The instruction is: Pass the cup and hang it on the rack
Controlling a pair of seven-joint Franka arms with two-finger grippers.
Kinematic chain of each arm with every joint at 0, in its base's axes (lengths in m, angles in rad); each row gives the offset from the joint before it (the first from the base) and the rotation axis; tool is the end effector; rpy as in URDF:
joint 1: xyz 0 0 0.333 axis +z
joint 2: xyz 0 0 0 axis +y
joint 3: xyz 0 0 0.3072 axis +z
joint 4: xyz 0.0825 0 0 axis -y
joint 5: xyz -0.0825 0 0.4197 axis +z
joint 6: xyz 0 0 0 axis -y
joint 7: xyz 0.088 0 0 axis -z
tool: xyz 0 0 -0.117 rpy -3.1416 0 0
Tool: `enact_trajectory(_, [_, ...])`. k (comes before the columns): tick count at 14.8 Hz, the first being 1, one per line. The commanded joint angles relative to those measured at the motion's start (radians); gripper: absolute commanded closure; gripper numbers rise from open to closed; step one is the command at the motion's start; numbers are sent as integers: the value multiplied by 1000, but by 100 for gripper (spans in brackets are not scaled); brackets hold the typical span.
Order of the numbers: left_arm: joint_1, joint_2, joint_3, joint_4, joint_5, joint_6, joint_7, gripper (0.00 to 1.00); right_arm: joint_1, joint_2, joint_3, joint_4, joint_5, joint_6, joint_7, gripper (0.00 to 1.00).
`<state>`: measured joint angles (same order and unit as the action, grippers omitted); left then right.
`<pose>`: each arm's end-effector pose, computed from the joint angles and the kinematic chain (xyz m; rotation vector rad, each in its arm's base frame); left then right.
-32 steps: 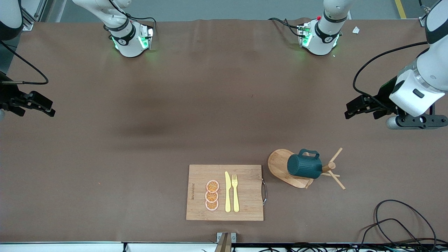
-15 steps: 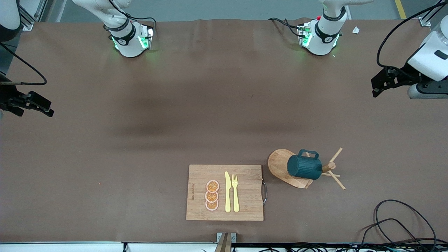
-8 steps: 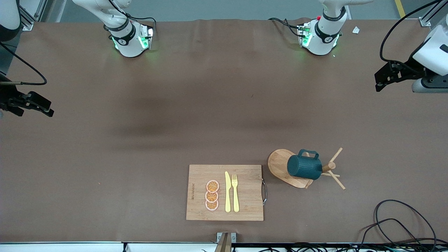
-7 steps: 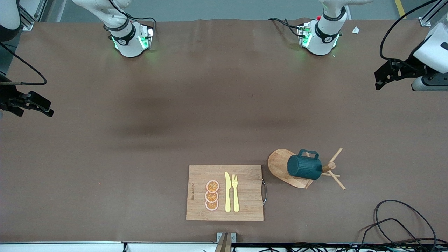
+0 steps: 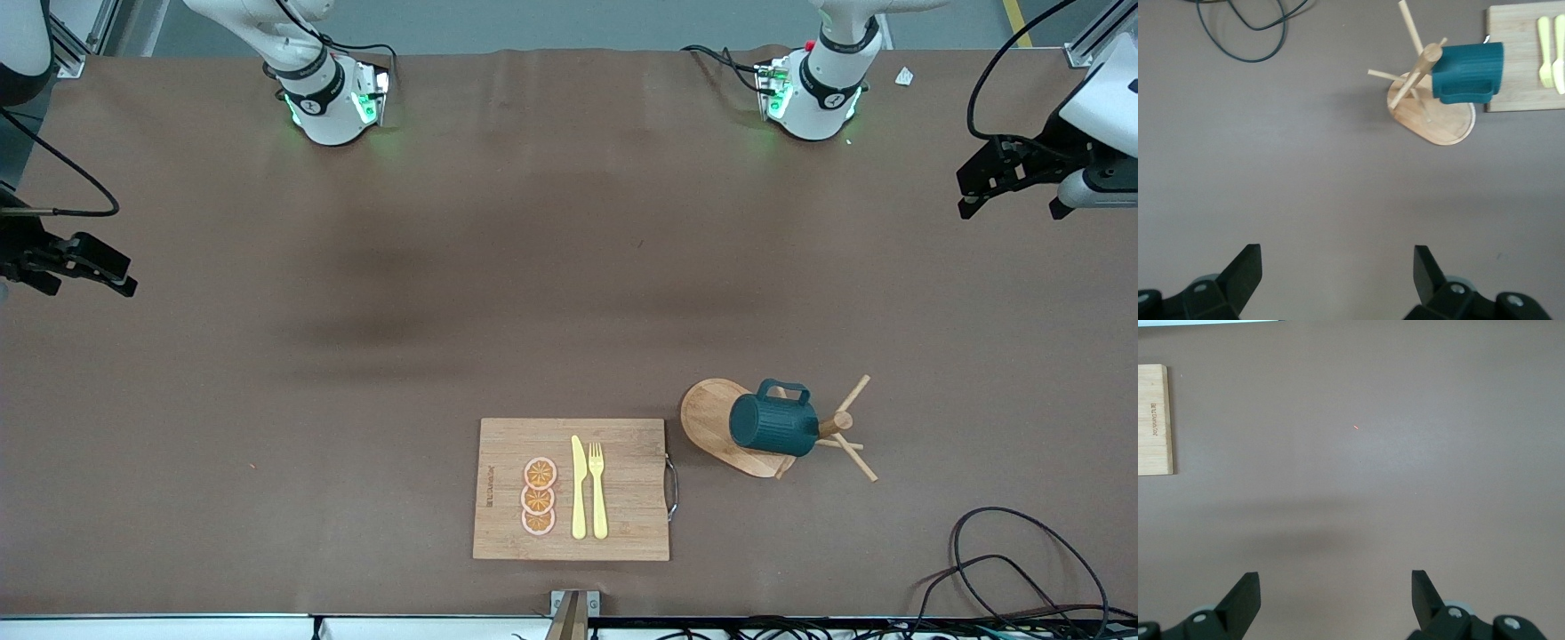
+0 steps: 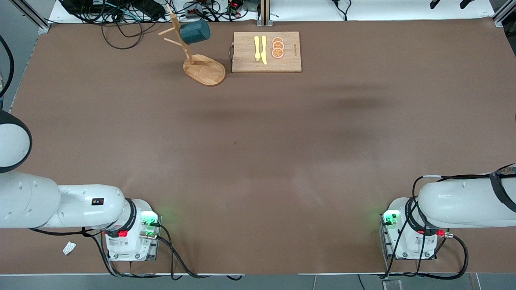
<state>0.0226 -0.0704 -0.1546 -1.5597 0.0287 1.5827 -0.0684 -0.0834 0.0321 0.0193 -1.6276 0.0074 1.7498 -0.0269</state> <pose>0.5661 -0.0751 0.6529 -3.1064 0.0975 -0.1494 0.6146 -0.0389 0.5737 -3.1340 0.0599 -0.1417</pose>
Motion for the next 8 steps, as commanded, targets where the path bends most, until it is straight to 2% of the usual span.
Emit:
enact_trajectory(1, [-3, -20, 10, -25, -38, 20, 27, 0, -9, -8, 2, -6, 11, -3, -13, 0])
enact_trajectory(8, [2, -11, 9, -19, -43, 20, 24, 0, -9, -6, 2, -6, 11, -3, -13, 0])
